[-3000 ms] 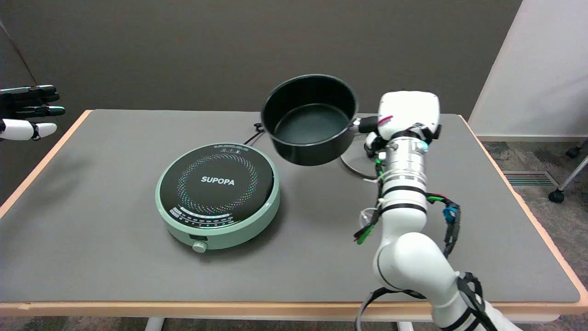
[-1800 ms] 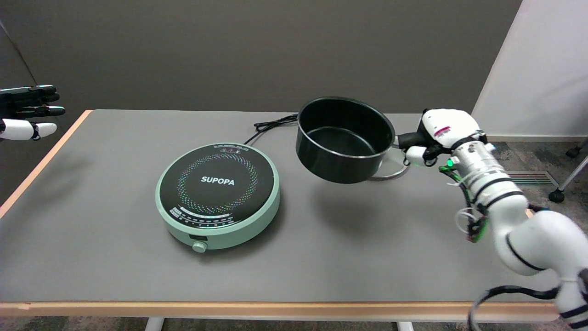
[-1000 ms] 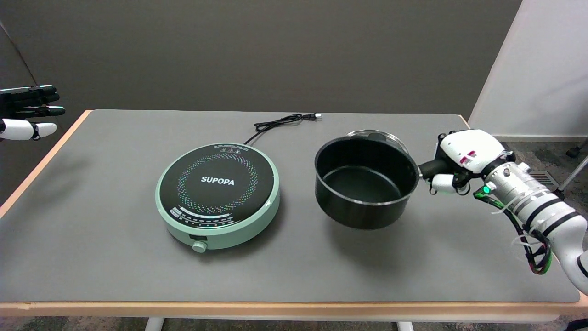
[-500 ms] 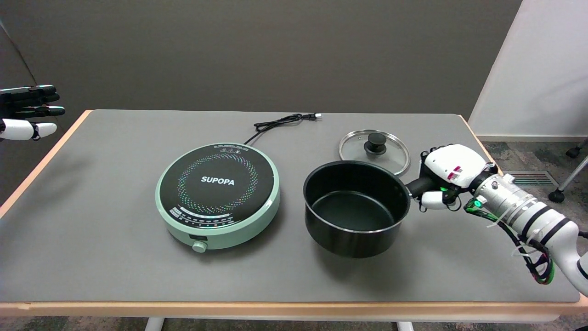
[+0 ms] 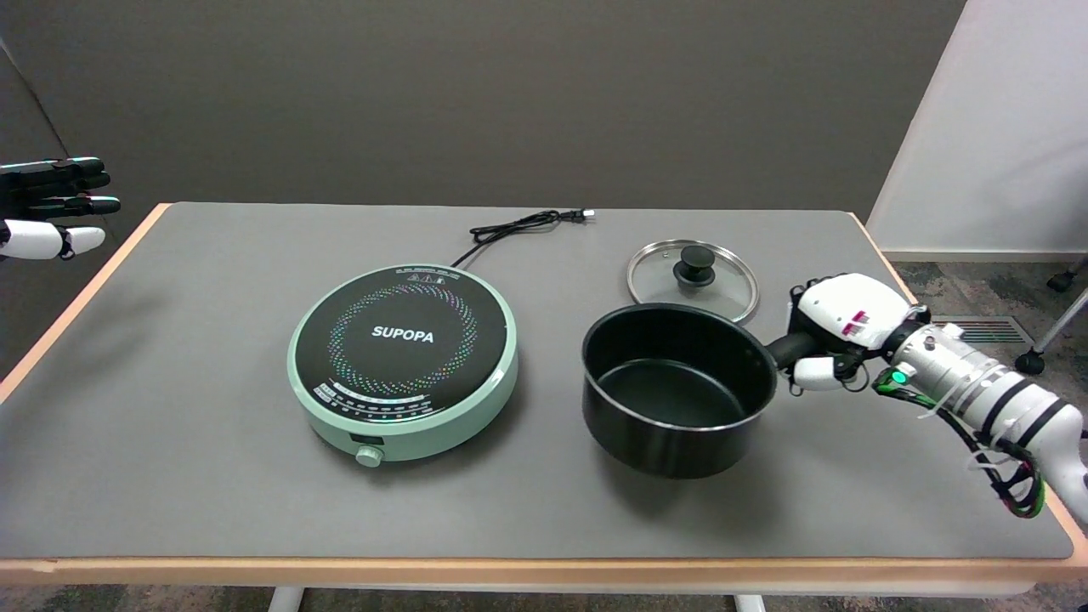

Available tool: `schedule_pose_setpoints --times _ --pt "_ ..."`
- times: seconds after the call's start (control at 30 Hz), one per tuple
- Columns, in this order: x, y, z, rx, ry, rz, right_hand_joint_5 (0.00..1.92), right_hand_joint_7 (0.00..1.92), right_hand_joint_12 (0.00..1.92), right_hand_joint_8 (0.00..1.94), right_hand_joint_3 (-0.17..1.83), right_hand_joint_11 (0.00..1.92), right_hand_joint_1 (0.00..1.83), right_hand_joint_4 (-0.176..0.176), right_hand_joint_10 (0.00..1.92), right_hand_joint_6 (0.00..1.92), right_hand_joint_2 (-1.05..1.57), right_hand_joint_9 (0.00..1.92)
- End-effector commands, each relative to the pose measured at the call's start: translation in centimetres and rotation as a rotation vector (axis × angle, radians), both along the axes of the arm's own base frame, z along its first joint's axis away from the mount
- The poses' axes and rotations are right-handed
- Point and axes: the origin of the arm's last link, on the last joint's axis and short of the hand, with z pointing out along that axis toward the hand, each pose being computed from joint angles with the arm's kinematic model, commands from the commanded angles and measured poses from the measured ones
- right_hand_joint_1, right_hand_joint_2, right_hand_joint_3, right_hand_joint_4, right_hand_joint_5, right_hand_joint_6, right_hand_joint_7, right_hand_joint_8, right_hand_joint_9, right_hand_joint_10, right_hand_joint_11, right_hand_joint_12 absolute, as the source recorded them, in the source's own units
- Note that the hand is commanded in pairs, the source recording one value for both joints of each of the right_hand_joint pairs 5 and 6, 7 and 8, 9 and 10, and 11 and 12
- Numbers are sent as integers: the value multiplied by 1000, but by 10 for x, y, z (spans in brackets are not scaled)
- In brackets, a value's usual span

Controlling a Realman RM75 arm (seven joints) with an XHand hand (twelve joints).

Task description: Place the soup pot onto the table.

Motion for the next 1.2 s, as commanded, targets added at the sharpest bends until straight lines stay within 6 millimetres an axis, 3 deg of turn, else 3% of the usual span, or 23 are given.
schedule_pose_setpoints --times 0.03,0.2,0.4,0.83,1.2 --pt "-11 27 85 -173 -62 12 1920 1920 1920 1920 1358 1920 939 -22 1920 1920 1117 1920" --pt "-8 36 105 -235 -35 54 1920 1920 1920 1920 1368 1920 938 -22 1920 1920 1113 1920" --pt "-9 44 110 -249 -33 59 1920 1920 1920 1920 1371 1920 937 -23 1920 1920 1107 1920" --pt "-18 65 104 -288 -51 55 1920 1920 1920 1920 1347 1920 938 -21 1920 1920 1101 1920" --pt "-36 65 99 -315 -95 40 1920 1920 1920 1920 1344 1920 938 -20 1920 1920 1098 1920"
